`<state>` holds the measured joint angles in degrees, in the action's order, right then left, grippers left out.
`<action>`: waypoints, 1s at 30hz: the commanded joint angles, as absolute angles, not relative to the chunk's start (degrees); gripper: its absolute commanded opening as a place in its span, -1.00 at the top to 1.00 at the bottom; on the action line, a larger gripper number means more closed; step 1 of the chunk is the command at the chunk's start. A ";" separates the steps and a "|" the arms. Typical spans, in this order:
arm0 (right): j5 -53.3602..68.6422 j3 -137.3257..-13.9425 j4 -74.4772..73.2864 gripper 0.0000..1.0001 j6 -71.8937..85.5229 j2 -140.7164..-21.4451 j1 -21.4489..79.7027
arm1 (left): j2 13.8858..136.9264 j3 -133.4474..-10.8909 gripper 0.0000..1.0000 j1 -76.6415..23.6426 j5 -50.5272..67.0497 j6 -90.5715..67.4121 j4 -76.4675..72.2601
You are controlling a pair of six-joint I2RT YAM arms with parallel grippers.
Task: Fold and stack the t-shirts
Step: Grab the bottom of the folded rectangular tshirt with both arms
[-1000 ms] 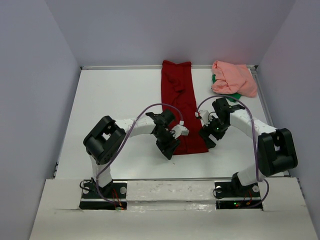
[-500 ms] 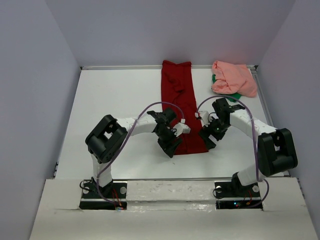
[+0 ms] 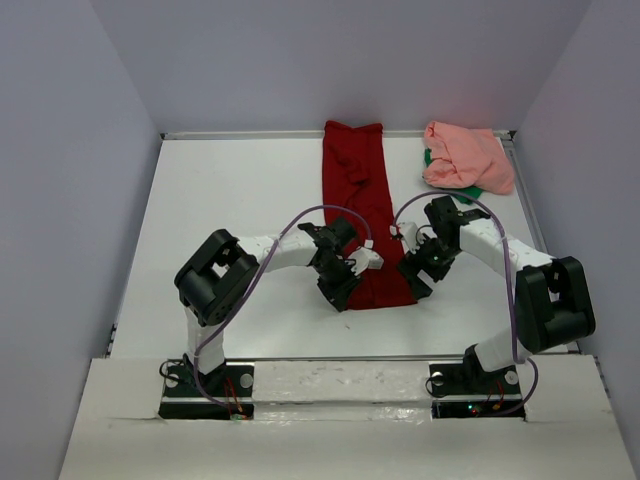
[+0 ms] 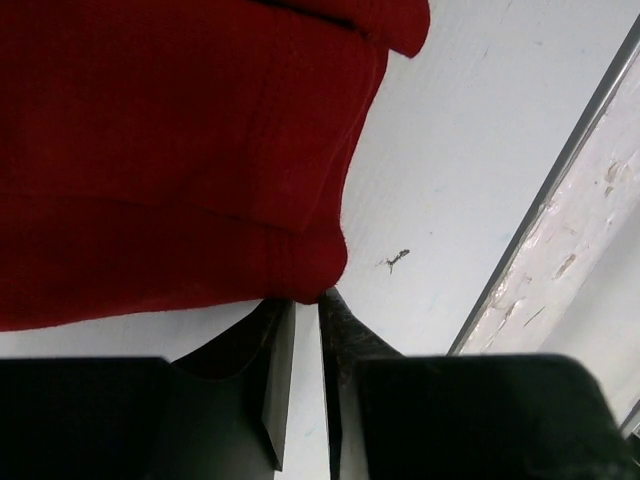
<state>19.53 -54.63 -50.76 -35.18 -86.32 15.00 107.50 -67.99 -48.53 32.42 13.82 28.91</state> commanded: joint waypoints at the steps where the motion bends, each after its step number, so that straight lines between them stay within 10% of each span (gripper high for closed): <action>1: 20.48 -56.16 -52.38 -0.97 -36.12 -84.64 14.68 | 106.70 -68.55 0.52 -48.95 32.17 14.15 29.44; 10: 20.57 -56.34 -53.44 -0.97 -36.47 -84.29 14.68 | 106.00 -68.29 1.00 -49.39 30.06 14.15 29.09; 30: 27.51 -60.47 -58.71 -0.85 -36.74 -90.17 14.68 | 101.43 -67.15 1.00 -50.19 27.95 14.06 29.09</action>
